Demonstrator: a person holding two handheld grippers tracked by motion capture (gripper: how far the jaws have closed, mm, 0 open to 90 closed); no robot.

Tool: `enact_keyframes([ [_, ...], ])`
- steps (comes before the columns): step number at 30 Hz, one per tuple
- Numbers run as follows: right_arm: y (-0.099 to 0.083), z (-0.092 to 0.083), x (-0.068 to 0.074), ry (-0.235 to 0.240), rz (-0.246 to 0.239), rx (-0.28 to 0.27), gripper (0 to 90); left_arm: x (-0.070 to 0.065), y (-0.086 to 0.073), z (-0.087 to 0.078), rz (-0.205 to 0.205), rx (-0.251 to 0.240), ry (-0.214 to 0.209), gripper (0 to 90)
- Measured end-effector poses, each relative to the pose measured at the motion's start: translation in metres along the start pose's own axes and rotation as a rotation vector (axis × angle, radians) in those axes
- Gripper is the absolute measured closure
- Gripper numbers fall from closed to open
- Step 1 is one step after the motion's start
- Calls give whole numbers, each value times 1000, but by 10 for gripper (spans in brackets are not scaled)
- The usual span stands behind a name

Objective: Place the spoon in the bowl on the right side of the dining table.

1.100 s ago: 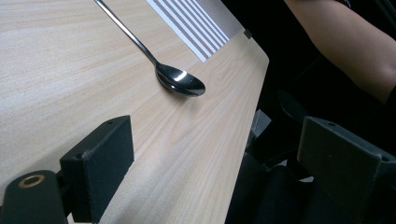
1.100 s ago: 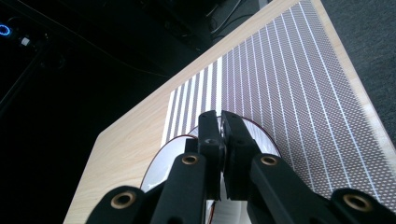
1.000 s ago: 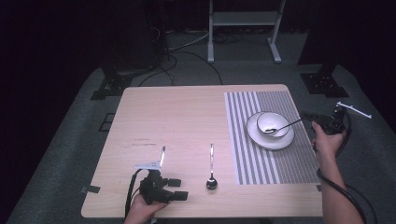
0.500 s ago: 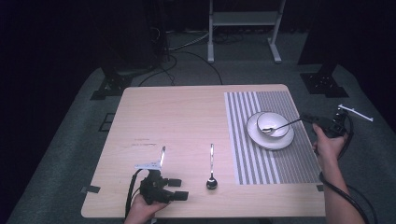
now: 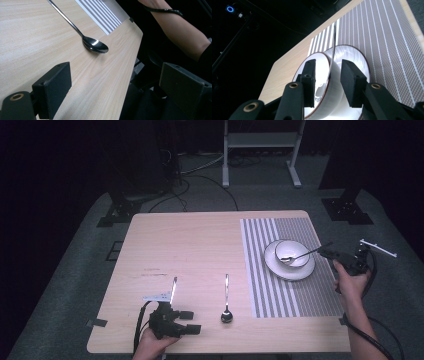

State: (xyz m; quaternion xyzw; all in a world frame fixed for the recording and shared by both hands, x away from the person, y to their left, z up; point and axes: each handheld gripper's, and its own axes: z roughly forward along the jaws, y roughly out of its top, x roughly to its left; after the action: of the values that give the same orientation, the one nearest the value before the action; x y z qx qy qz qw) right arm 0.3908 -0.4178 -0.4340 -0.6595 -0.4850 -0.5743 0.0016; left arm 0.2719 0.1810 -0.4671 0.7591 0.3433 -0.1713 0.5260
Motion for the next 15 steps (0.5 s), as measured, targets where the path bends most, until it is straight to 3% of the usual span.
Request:
enact_keyframes([
  [15,-24,-13,-1,48,-13,13,557,-1,0,-1,-3,-2,4,93],
])
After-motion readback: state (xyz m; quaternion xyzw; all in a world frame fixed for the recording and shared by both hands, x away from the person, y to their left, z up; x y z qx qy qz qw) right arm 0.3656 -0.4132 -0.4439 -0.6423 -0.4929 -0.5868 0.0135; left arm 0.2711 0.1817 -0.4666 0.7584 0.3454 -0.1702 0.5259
